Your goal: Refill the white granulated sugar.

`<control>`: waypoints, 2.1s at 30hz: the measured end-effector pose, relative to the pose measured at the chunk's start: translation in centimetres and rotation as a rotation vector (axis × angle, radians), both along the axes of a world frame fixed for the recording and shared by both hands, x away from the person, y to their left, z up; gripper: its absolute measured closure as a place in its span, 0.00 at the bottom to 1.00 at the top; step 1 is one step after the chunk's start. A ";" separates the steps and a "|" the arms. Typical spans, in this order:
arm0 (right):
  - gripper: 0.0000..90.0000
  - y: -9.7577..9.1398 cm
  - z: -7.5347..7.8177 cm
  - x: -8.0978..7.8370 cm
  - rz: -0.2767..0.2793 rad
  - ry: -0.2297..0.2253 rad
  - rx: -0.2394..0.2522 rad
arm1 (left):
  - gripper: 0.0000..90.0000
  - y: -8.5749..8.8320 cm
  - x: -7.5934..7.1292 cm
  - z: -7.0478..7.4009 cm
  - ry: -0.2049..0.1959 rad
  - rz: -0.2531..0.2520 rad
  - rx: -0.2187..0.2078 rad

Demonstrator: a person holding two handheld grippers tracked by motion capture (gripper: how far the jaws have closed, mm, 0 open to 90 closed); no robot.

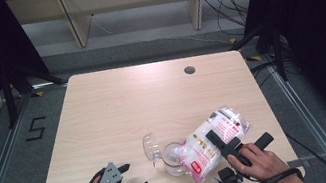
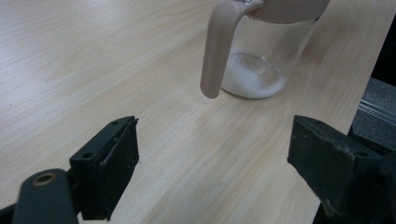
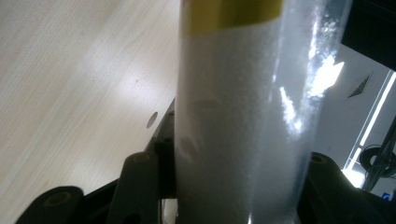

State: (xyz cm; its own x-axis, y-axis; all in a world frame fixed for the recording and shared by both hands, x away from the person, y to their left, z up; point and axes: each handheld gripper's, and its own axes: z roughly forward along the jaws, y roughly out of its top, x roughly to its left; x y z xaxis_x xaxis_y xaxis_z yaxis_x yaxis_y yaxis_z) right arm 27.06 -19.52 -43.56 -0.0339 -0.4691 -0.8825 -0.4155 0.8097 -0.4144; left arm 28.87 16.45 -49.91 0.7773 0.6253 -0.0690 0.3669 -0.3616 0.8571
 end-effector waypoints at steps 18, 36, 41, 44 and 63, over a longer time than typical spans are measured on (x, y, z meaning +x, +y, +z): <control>0.66 -0.1 0.0 0.0 0.002 -0.006 -0.002 | 0.18 0.0 0.0 0.0 0.001 0.003 -0.007; 0.66 -0.1 0.3 0.0 -0.008 -0.011 -0.027 | 0.18 0.0 -0.1 0.0 0.014 0.016 -0.011; 0.66 -0.1 0.6 0.0 -0.020 0.007 -0.047 | 0.18 0.0 -0.1 0.0 0.016 0.018 -0.013; 0.66 0.0 0.8 0.0 -0.019 0.005 -0.054 | 0.18 0.0 -0.1 0.0 0.015 0.017 -0.013; 0.67 0.2 0.6 0.2 -0.013 0.006 -0.067 | 0.18 0.0 -0.1 0.0 0.015 0.022 -0.015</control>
